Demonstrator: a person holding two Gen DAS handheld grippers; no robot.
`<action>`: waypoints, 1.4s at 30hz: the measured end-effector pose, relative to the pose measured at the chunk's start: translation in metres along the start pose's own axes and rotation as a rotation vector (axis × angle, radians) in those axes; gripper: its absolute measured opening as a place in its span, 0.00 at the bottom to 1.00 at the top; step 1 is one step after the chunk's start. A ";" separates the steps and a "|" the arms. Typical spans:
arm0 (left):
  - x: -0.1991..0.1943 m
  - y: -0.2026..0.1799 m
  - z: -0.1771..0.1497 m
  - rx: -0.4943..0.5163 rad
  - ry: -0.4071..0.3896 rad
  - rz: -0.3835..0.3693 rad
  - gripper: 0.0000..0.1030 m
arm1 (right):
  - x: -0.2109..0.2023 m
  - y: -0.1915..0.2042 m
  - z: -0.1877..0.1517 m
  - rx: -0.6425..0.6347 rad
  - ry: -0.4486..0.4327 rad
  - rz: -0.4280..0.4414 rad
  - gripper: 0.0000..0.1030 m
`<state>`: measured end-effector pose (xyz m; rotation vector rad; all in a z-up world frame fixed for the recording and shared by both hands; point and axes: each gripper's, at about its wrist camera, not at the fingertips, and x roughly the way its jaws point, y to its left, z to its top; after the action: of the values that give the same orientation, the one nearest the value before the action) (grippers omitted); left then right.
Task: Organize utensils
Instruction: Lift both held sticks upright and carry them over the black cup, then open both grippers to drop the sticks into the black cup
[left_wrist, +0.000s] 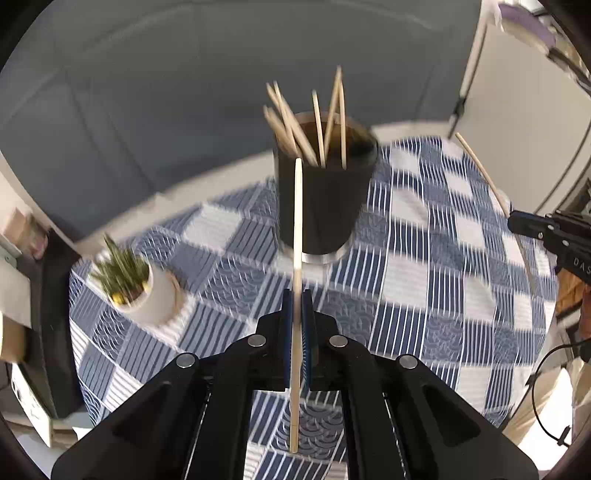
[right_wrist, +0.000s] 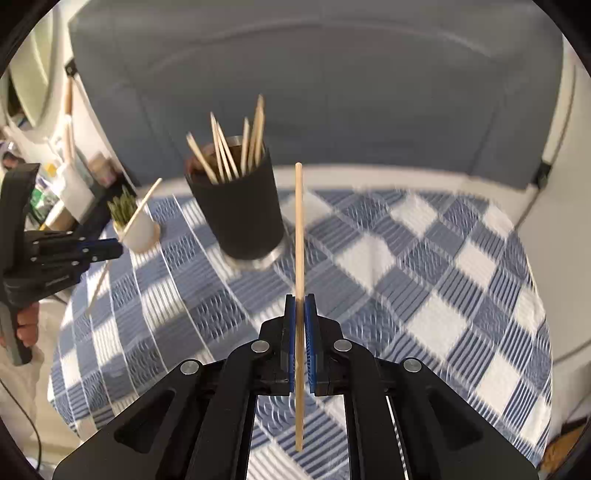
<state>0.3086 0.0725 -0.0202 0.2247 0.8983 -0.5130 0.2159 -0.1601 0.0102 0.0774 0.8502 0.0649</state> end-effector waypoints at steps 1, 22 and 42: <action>-0.002 0.001 0.007 -0.009 -0.019 0.012 0.05 | -0.002 -0.001 0.009 -0.006 -0.017 0.010 0.05; -0.030 -0.015 0.141 -0.140 -0.268 0.188 0.05 | 0.006 -0.003 0.157 -0.205 -0.202 0.304 0.05; 0.017 0.000 0.129 -0.359 -0.557 0.007 0.05 | 0.121 -0.024 0.151 0.012 -0.324 0.914 0.05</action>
<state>0.4060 0.0160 0.0444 -0.2361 0.4306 -0.3697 0.4099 -0.1801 0.0169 0.4716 0.4347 0.8820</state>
